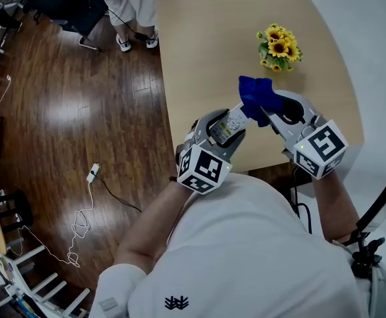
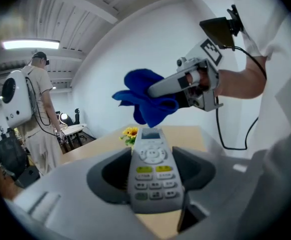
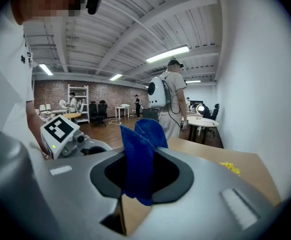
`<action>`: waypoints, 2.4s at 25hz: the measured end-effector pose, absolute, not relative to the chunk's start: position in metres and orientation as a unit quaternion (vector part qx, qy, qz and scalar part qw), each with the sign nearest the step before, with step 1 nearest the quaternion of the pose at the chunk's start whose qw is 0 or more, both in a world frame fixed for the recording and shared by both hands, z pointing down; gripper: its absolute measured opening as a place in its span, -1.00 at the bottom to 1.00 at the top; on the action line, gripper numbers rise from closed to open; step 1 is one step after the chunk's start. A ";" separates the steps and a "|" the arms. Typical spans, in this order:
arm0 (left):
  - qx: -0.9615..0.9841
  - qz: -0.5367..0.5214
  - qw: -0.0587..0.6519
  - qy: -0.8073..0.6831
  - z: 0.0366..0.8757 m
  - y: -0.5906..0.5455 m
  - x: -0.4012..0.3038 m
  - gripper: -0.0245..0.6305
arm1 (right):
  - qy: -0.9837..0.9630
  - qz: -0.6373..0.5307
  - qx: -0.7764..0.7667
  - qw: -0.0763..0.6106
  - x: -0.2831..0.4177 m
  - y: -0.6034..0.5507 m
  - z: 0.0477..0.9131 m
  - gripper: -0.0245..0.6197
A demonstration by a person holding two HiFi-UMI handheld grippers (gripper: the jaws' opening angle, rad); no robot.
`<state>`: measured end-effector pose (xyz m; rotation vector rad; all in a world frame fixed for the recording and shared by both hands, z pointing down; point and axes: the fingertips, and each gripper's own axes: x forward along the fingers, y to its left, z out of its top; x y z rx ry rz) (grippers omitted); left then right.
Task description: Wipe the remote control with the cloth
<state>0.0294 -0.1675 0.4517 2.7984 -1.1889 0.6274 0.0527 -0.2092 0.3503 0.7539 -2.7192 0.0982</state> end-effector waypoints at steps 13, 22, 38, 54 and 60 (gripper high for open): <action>0.902 0.195 0.014 -0.386 0.441 -0.167 0.033 -0.09 | -0.975 0.053 0.149 0.159 -0.014 -0.149 0.367 -0.67; 0.903 0.191 0.016 -0.385 0.445 -0.159 0.034 -0.09 | -0.954 0.053 0.239 0.175 0.048 -0.201 0.375 -0.67; 0.907 0.187 0.017 -0.377 0.446 -0.160 0.039 -0.09 | -0.964 0.054 0.224 0.137 0.038 -0.182 0.342 -0.67; 0.904 0.184 0.013 -0.385 0.439 -0.154 0.026 -0.09 | -0.960 0.076 0.211 0.165 0.028 -0.185 0.373 -0.67; 0.905 0.189 0.015 -0.382 0.442 -0.160 0.032 -0.09 | -0.943 0.074 0.274 0.176 0.077 -0.228 0.375 -0.67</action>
